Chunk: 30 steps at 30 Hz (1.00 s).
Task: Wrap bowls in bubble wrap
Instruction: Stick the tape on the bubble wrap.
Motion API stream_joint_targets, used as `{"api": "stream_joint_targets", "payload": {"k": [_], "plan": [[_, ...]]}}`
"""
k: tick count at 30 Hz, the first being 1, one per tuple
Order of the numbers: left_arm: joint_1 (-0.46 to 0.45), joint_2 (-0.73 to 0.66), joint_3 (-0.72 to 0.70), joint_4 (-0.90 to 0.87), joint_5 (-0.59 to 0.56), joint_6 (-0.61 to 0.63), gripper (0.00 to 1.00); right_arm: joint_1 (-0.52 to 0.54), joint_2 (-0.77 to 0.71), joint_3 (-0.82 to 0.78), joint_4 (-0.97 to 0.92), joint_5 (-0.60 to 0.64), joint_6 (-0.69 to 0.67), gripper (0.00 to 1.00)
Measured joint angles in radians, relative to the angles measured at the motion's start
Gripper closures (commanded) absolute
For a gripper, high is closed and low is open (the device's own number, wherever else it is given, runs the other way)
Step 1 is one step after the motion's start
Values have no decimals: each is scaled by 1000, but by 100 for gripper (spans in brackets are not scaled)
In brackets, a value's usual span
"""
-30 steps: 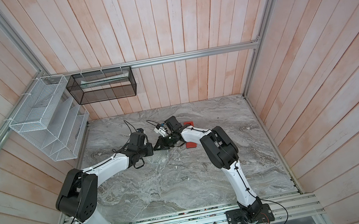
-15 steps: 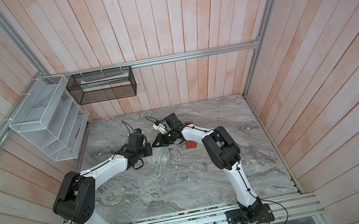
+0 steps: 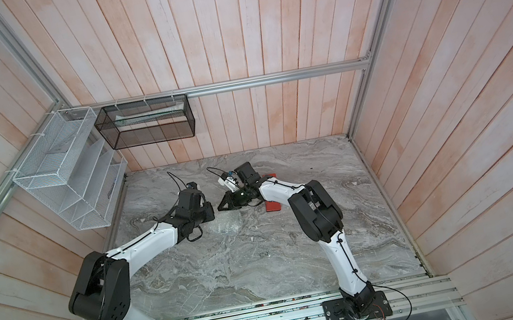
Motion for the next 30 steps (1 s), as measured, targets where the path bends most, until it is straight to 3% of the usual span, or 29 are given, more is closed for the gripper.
{"api": "stream_joint_targets", "payload": {"k": [12, 25, 30], "plan": [[-1, -1, -3, 53, 55, -1, 49, 3, 0, 0, 2, 2, 0, 86], [13, 60, -3, 75, 68, -10, 53, 3, 3, 0, 2, 5, 0, 86], [17, 64, -3, 75, 79, -11, 53, 3, 10, 0, 2, 4, 0, 80]]}}
